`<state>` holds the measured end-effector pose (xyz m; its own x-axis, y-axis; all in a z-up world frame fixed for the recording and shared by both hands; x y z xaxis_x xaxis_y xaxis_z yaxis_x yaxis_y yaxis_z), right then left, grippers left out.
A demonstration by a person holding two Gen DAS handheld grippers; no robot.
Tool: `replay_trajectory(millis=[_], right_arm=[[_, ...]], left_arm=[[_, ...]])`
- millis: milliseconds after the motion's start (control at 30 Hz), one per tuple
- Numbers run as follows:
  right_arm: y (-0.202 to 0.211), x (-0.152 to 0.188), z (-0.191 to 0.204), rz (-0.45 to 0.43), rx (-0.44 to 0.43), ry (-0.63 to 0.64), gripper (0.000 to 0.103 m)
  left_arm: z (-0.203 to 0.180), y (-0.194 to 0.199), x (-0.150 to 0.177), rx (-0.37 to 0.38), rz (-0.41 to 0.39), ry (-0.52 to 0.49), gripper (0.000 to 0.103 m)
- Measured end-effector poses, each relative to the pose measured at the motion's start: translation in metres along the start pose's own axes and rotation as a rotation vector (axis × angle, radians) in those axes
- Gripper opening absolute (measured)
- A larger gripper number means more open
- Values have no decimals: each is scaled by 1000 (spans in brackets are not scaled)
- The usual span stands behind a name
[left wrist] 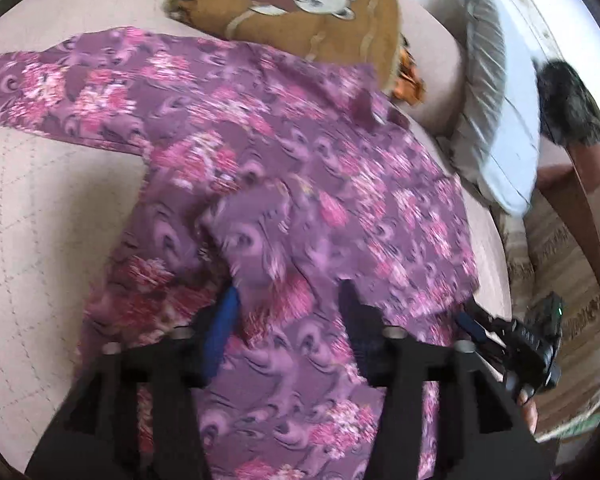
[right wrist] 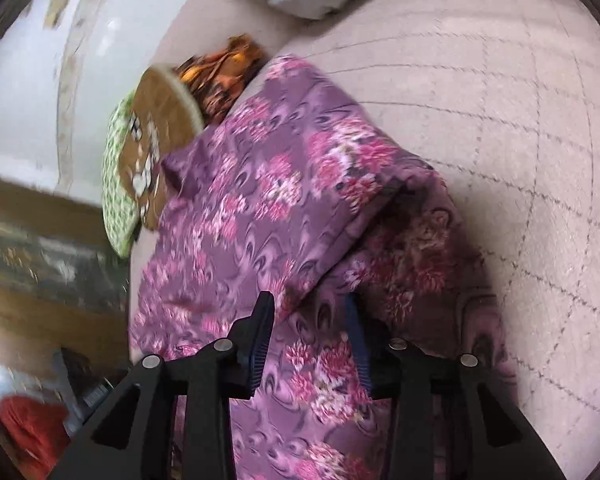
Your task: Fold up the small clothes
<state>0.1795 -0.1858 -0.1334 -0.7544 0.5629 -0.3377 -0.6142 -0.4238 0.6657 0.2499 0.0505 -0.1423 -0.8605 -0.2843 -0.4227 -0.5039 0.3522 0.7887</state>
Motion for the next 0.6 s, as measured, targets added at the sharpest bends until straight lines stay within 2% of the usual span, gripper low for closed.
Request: replay_trajectory(millis=[67, 233, 333, 400, 500, 600], right_arm=[[-1, -3, -3, -23, 46, 23, 41], [-9, -8, -13, -36, 10, -128, 40], [-2, 3, -1, 32, -17, -129, 41], [9, 0, 20, 17, -56, -58, 41], [11, -27, 58, -45, -94, 98, 41], [-9, -66, 76, -95, -17, 208, 45]], left_arm=[[4, -5, -5, 12, 9, 28, 55], [15, -25, -9, -43, 49, 27, 57], [10, -28, -9, 28, 54, 50, 57], [7, -32, -10, 44, 56, 55, 58], [0, -38, -10, 50, 68, 60, 58], [-5, -37, -11, 66, 79, 55, 58]])
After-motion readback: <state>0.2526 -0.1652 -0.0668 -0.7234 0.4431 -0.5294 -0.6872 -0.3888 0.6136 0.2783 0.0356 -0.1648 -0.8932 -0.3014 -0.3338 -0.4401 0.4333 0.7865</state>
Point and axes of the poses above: each gripper's, at about its wrist camera, not at the fingertips, and y roughly against the way its jaws point, z to its left, x to its underside, the point moved 10 cm from there along -y, roughly the way its jaws point, and after that the axes turned 6 degrees about -z, right-handed, at the moved point
